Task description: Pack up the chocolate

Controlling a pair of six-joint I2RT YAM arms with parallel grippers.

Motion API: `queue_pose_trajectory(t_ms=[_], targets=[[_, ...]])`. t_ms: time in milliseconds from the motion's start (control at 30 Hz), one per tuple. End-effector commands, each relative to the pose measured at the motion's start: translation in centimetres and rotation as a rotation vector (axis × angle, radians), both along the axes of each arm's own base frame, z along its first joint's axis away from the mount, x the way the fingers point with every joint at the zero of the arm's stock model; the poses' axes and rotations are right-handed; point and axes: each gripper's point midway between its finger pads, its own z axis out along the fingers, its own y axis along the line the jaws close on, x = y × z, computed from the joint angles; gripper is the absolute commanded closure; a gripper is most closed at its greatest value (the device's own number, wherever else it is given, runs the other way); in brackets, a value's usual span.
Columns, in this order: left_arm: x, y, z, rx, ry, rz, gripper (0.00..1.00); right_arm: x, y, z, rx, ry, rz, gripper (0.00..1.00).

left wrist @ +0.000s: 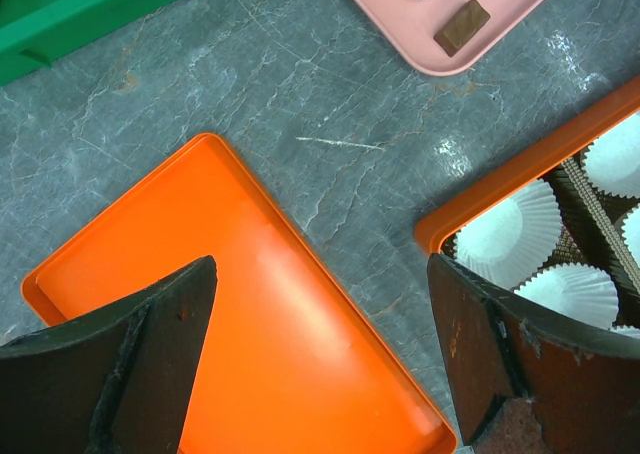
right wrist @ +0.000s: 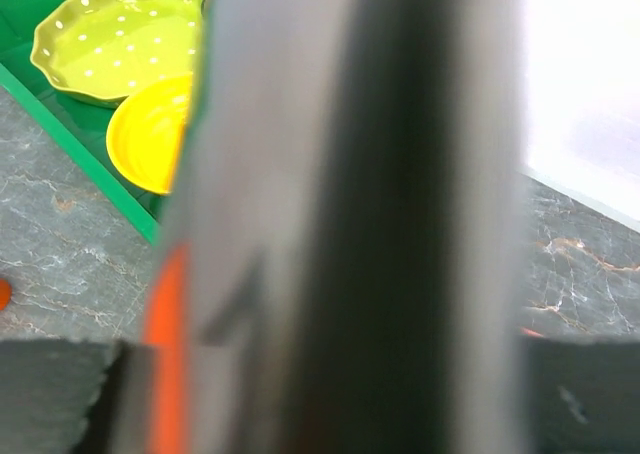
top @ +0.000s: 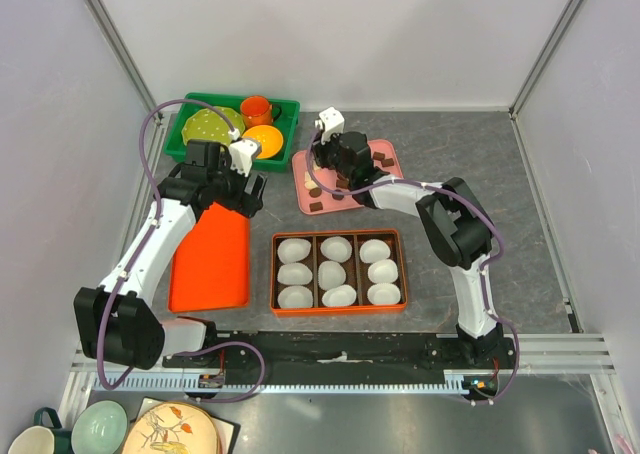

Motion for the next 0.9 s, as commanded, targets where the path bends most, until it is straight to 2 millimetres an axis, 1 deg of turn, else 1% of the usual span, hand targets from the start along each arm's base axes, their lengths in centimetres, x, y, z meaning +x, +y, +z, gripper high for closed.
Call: queue_pose_trajectory(t_ms=[0, 33, 67, 100, 133, 167, 200, 233, 267, 300, 333, 367, 400, 433, 467, 500, 533, 567, 600, 633, 667, 700, 733, 767, 800, 833, 867], targets=[[-0.4, 0.3, 0.4, 0.016, -0.025, -0.016, 0.07, 0.3, 0.5, 5.9, 0.072, -0.087, 0.017, 0.64], [-0.4, 0.4, 0.5, 0.015, -0.027, -0.014, 0.07, 0.0, 0.4, 7.2, 0.081, -0.105, 0.019, 0.64], [-0.6, 0.4, 0.5, 0.016, -0.023, -0.016, 0.07, -0.3, 0.3, 7.7, 0.082, -0.11, 0.02, 0.65], [-0.6, 0.3, 0.5, 0.014, -0.023, -0.018, 0.07, -0.9, 0.5, 8.2, 0.086, -0.117, 0.046, 0.66], [-0.7, 0.3, 0.6, 0.01, -0.025, -0.017, 0.07, -1.5, 0.3, 10.0, 0.099, -0.139, 0.05, 0.66], [-0.8, 0.3, 0.5, 0.01, -0.022, -0.014, 0.07, -2.2, 0.1, 9.8, 0.097, -0.132, 0.053, 0.66], [-0.7, 0.4, 0.5, 0.012, -0.023, -0.012, 0.07, -2.7, -0.1, 10.4, 0.103, -0.138, 0.054, 0.67], [-0.8, 0.6, 0.5, 0.017, -0.019, 0.003, 0.07, -3.9, -0.2, 12.3, 0.125, -0.164, 0.066, 0.67], [-0.7, 0.7, 0.3, 0.022, -0.015, 0.012, 0.07, -4.9, -0.3, 11.4, 0.116, -0.152, 0.078, 0.67], [-0.6, 0.9, 0.3, 0.028, -0.014, 0.022, 0.07, -5.7, -0.3, 11.7, 0.117, -0.155, 0.085, 0.67], [-0.5, 1.2, 0.2, 0.037, -0.011, 0.048, 0.07, -7.2, -0.2, 13.5, 0.137, -0.178, 0.095, 0.68], [-0.4, 1.4, 0.1, 0.043, -0.008, 0.063, 0.07, -8.4, -0.3, 12.4, 0.13, -0.151, 0.106, 0.68], [-0.4, 1.7, -0.1, 0.052, -0.001, 0.079, 0.07, -9.3, -0.3, 12.6, 0.137, -0.149, 0.115, 0.69], [-0.3, 2.2, -0.2, 0.066, 0.002, 0.11, 0.07, -11.3, 0.1, 14.2, 0.163, -0.166, 0.146, 0.69], [-0.3, 2.4, -0.4, 0.072, 0.008, 0.122, 0.07, -12.6, 0.0, 12.8, 0.153, -0.14, 0.162, 0.69], [-0.4, 2.5, -0.4, 0.076, 0.011, 0.128, 0.07, -13.6, 0.0, 12.7, 0.158, -0.136, 0.17, 0.69], [-0.7, 2.6, -0.7, 0.076, 0.021, 0.135, 0.07, -15.5, 0.2, 14.1, 0.183, -0.151, 0.193, 0.69], [-0.8, 2.6, -0.7, 0.07, 0.023, 0.136, 0.07, -16.6, 0.0, 12.8, 0.172, -0.128, 0.207, 0.69], [-1.0, 2.5, -0.6, 0.066, 0.024, 0.132, 0.07, -17.5, 0.0, 12.8, 0.179, -0.122, 0.219, 0.69], [-1.3, 2.4, -0.7, 0.058, 0.027, 0.126, 0.07, -19.0, 0.1, 13.8, 0.195, -0.135, 0.244, 0.69], [-1.4, 2.5, -0.7, 0.057, 0.029, 0.125, 0.07, -19.8, 0.1, 13.1, 0.182, -0.113, 0.26, 0.69], [-1.6, 2.5, -0.8, 0.059, 0.028, 0.125, 0.07, -20.6, 0.2, 13.0, 0.182, -0.106, 0.28, 0.69], [-1.7, 2.6, -0.9, 0.066, 0.029, 0.126, 0.07, -22.0, 0.5, 13.3, 0.184, -0.107, 0.309, 0.69], [-1.7, 2.8, -0.9, 0.068, 0.032, 0.13, 0.07, -22.7, 0.5, 13.2, 0.18, -0.101, 0.323, 0.69], [-1.8, 2.9, -1.0, 0.074, 0.032, 0.133, 0.07, -23.5, 0.7, 13.6, 0.184, -0.104, 0.344, 0.69], [-1.8, 2.9, -1.1, 0.072, 0.034, 0.131, 0.07, -24.4, 1.1, 13.2, 0.178, -0.098, 0.367, 0.69], [-1.9, 2.9, -1.2, 0.072, 0.039, 0.134, 0.07, -24.9, 1.3, 13.2, 0.175, -0.097, 0.381, 0.69]])
